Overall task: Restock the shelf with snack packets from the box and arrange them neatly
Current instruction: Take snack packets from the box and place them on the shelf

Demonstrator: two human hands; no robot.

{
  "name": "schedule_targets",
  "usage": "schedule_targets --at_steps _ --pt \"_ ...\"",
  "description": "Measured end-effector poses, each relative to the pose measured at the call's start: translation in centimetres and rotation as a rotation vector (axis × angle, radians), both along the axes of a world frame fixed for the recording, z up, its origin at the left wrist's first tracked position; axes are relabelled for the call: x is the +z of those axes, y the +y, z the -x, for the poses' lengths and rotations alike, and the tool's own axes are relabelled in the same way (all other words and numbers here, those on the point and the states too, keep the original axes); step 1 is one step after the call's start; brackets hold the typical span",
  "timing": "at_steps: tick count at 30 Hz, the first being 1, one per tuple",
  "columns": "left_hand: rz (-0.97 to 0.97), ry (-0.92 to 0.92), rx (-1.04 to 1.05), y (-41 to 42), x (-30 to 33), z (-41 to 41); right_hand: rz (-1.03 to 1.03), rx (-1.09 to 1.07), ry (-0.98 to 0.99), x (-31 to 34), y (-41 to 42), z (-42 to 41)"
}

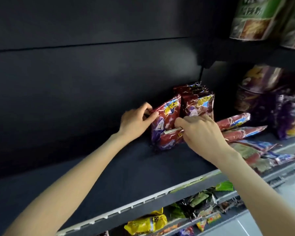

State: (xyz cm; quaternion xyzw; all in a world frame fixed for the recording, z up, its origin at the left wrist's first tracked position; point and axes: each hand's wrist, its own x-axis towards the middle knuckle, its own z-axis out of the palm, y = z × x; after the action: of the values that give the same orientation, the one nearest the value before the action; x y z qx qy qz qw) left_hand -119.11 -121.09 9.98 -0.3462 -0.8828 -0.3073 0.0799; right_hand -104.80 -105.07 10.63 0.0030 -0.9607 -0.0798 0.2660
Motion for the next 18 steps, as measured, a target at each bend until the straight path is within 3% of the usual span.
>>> schedule_targets --at_steps 5,18 --pt "-0.076 -0.113 -0.150 -0.7 -0.5 -3.0 0.072 0.042 0.017 -1.5 -0.3 -3.4" --pt "-0.022 0.107 -0.209 -2.4 -3.6 -14.0 0.180 0.130 -0.001 -4.3 -0.6 -12.1"
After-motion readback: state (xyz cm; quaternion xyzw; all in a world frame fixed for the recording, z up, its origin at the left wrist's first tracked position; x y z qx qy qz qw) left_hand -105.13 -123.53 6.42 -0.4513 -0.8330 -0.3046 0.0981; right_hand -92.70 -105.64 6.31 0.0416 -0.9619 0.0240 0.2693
